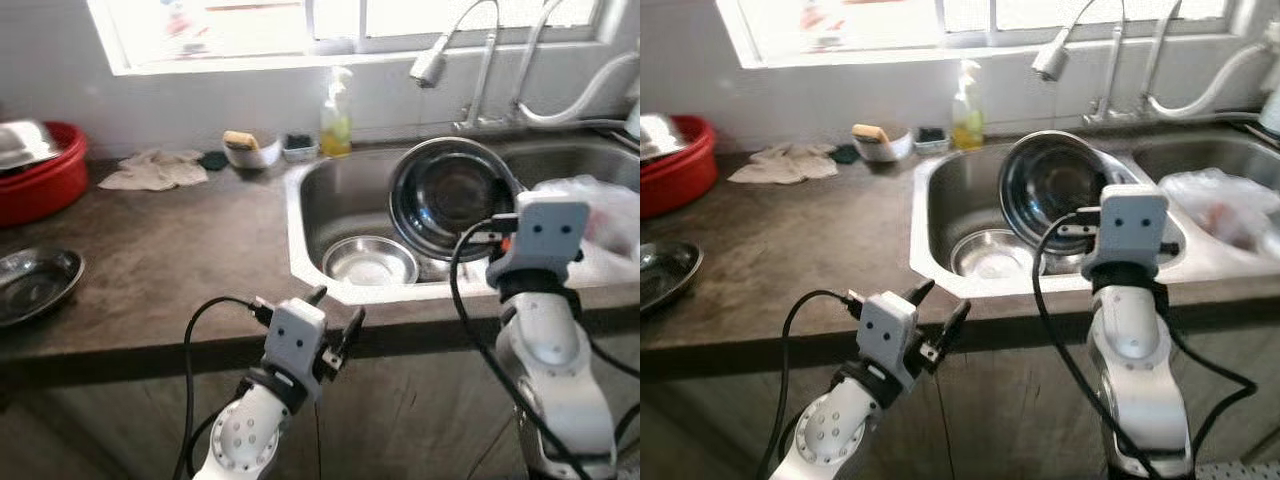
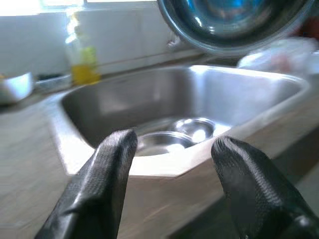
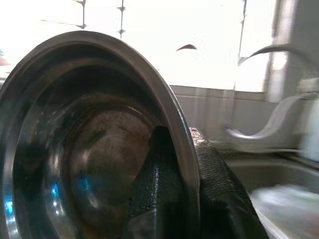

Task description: Kitchen organization

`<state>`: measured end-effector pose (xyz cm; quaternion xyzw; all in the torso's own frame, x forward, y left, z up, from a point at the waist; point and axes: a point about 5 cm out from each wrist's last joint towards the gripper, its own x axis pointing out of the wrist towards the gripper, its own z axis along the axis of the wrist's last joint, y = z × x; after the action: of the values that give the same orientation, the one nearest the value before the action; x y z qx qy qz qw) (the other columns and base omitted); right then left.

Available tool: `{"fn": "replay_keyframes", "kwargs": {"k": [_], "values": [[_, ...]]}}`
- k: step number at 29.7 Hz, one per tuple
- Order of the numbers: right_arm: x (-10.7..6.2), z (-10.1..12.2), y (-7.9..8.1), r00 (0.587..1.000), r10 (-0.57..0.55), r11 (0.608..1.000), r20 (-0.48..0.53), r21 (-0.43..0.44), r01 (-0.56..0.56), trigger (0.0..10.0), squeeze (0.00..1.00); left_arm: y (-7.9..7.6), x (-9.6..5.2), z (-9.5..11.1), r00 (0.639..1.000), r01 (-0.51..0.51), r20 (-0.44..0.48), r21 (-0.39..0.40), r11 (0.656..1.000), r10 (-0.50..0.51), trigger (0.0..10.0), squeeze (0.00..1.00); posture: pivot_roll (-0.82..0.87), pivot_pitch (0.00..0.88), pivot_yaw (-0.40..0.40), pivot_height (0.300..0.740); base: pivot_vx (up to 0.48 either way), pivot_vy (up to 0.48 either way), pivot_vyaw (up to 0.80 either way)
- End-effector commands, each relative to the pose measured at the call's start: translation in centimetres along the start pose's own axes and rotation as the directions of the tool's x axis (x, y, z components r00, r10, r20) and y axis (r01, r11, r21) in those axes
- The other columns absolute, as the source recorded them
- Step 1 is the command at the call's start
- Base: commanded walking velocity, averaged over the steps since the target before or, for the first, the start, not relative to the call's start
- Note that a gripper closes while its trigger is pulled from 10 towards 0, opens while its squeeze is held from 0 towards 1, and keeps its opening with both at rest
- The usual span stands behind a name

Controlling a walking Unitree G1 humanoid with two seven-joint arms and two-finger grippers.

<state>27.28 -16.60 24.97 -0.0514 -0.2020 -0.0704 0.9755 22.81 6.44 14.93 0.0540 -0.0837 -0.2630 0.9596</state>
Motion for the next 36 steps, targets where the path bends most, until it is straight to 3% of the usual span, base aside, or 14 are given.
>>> {"fn": "replay_keyframes", "kwargs": {"k": [1,13,16,23,27,28,36], "values": [[0.2,-0.1,0.5,0.999,0.031,0.999,-0.017,0.009,-0.031,10.0,0.0,0.3,-0.1,0.0,1.0,-0.014,-0.003,0.008,1.0,0.014,10.0,0.0,0.18,0.075,0.0,0.74,0.3,-0.371,0.0],[1.4,-0.7,0.0,0.991,0.101,0.995,-0.087,0.012,-0.1,10.0,0.0,0.4,-0.1,-0.1,1.0,-0.026,-0.004,-0.009,1.0,0.026,10.0,0.0,0.18,0.074,-0.001,0.74,0.323,-0.348,0.0],[2.1,-1.2,0.0,0.976,0.174,0.984,-0.131,-0.016,-0.178,10.0,0.0,0.6,0.0,-0.2,0.999,-0.04,-0.011,-0.024,0.999,0.039,10.0,0.0,0.18,0.07,-0.008,0.74,0.0,0.0,0.0],[4.1,-2.1,-0.6,0.964,0.18,0.98,-0.196,-0.045,-0.192,10.0,0.0,0.2,-0.1,-0.2,0.999,-0.031,-0.016,-0.032,0.999,0.031,10.0,0.0,0.18,0.077,-0.011,0.74,0.0,0.0,0.06],[5.2,-3.0,-0.3,0.941,0.199,0.976,-0.273,-0.03,-0.216,10.0,0.0,0.0,-0.3,-0.2,0.999,-0.025,-0.021,-0.037,0.999,0.024,10.0,0.0,0.18,0.083,-0.016,0.74,0.0,0.0,0.79],[5.6,-3.5,-0.1,0.922,0.216,0.975,-0.321,0.013,-0.224,10.0,0.0,-0.1,-0.3,-0.2,1.0,-0.023,-0.022,-0.038,0.999,0.023,10.0,0.0,0.19,0.088,-0.018,0.74,0.0,0.0,0.54],[8.1,-4.5,-0.3,0.881,0.238,0.971,-0.408,0.071,-0.23,10.0,0.0,-0.3,-0.7,-0.2,0.999,-0.028,-0.029,-0.04,0.999,0.027,10.0,0.0,0.19,0.111,-0.023,0.74,0.0,0.0,0.0]]}}
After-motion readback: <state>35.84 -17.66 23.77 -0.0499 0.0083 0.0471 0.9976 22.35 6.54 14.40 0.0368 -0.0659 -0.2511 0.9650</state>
